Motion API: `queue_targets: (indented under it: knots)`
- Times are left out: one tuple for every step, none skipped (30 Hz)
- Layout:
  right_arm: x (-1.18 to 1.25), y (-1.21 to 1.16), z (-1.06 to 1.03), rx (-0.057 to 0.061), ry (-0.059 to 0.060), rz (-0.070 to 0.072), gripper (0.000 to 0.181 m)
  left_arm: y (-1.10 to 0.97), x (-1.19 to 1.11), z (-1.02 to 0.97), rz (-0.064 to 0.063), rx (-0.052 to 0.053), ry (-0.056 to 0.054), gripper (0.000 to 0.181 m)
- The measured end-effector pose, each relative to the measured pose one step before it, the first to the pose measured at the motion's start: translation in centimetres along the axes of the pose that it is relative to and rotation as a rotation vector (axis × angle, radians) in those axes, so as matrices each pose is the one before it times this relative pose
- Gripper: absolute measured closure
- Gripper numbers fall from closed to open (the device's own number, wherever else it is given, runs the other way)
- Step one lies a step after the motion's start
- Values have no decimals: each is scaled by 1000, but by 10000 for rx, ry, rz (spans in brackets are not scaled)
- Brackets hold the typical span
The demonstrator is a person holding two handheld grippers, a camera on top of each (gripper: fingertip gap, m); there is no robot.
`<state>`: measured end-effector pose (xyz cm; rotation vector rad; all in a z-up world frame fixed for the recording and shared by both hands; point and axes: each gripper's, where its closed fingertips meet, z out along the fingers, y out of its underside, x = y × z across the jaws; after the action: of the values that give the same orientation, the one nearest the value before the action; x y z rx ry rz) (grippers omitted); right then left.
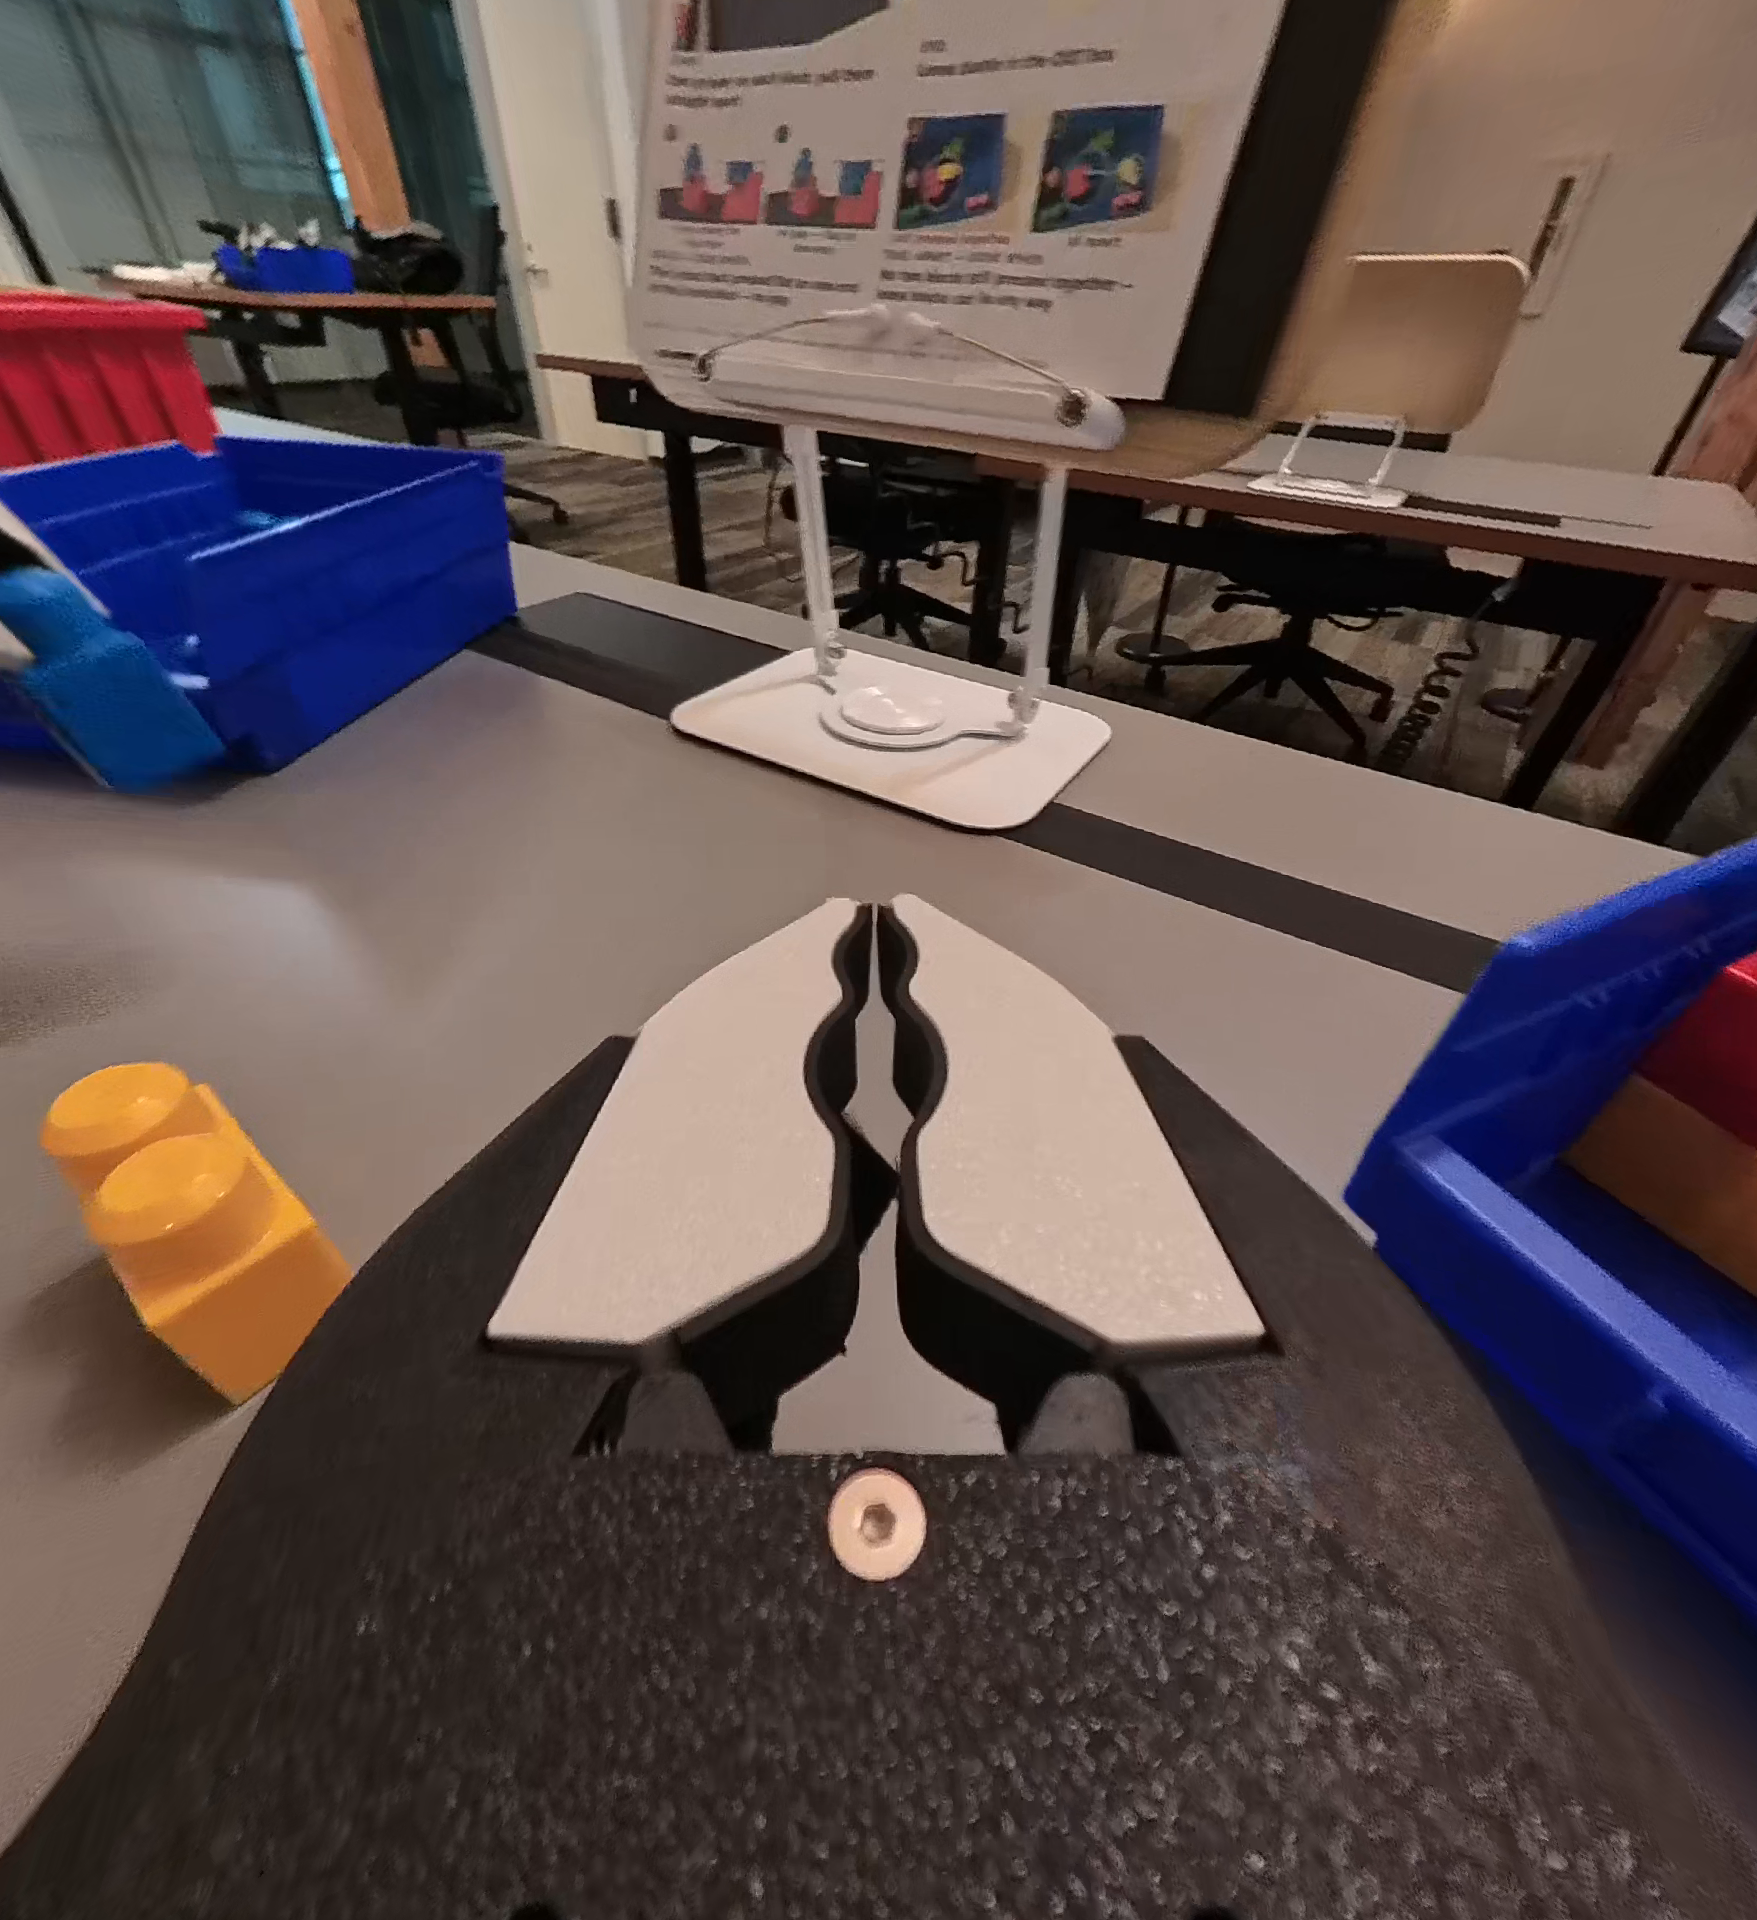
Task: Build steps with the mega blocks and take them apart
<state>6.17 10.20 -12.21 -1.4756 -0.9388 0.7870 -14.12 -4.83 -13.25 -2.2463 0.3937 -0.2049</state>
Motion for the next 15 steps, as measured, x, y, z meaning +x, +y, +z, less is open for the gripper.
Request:
queue_targets:
  knots:
    - [-417,-10,50,-31,-160,-169,181,273,1076,1217,9,-167,316,152]
    - [-446,38,80,-46,-168,-180,181,224,858,1109,-22,-126,267,152]
    - [-466,125,121,-86,-173,-184,180,230,720,947,-33,-108,229,152]
    - [-497,187,134,-129,-199,-174,180,256,613,791,-35,-103,199,152]
    - [-630,149,135,-133,-272,-174,179,231,471,670,-55,-76,163,152]
    - [-718,91,139,-135,-332,-159,179,235,359,559,-54,-59,126,152]
    - [-785,70,153,-136,-369,-134,178,204,254,437,-17,-27,90,152]
    - [-837,55,166,-125,-398,-141,176,141,158,353,-33,12,52,152]
    - [-935,50,191,-144,-469,-166,174,100,119,294,-61,43,41,152]
    - [-951,43,199,-149,-480,-180,172,45,77,265,-57,80,30,153]
    - [-960,-27,189,-125,-480,-213,169,57,-1,264,-47,88,-29,153]
    - [-861,-28,194,-170,-398,-253,166,47,-76,255,-15,100,-83,153]
    - [-785,-28,206,-235,-351,-308,162,21,-21,231,26,129,-70,153]
    - [-803,-34,228,-292,-372,-303,159,-26,64,179,72,159,-20,153]
    - [-792,-55,265,-337,-381,-226,153,-121,58,117,84,212,-22,149]
